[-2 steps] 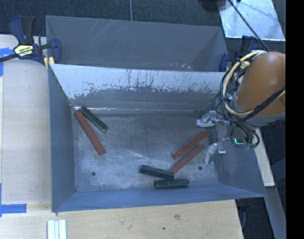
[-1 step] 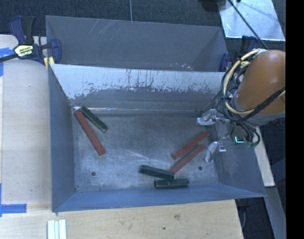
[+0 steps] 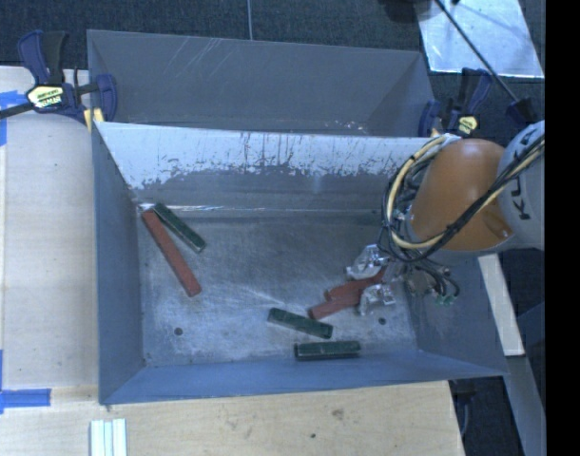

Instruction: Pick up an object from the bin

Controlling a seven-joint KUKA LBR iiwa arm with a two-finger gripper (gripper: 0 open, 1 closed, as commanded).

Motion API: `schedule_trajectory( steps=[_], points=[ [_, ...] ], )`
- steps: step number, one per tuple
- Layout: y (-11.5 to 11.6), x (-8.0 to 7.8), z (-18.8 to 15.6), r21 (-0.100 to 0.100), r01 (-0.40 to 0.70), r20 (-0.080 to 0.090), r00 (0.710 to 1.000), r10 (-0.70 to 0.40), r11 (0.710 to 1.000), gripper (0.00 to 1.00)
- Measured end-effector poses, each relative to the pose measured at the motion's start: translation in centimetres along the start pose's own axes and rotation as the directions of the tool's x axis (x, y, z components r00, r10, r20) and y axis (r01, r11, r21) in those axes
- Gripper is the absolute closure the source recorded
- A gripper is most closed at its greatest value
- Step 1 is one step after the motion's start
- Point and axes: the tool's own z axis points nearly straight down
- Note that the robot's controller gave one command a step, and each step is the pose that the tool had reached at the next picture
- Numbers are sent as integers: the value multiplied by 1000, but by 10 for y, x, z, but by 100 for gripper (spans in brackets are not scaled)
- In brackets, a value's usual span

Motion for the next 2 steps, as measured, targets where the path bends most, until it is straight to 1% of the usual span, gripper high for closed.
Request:
schedule_trajectory(
  steps=[1,2],
  points=[
    [0,0,0,0,1,0,1000,-1,1000,100],
    [-2,-19,-182,0,33,2,999,-33,999,100]
  ],
)
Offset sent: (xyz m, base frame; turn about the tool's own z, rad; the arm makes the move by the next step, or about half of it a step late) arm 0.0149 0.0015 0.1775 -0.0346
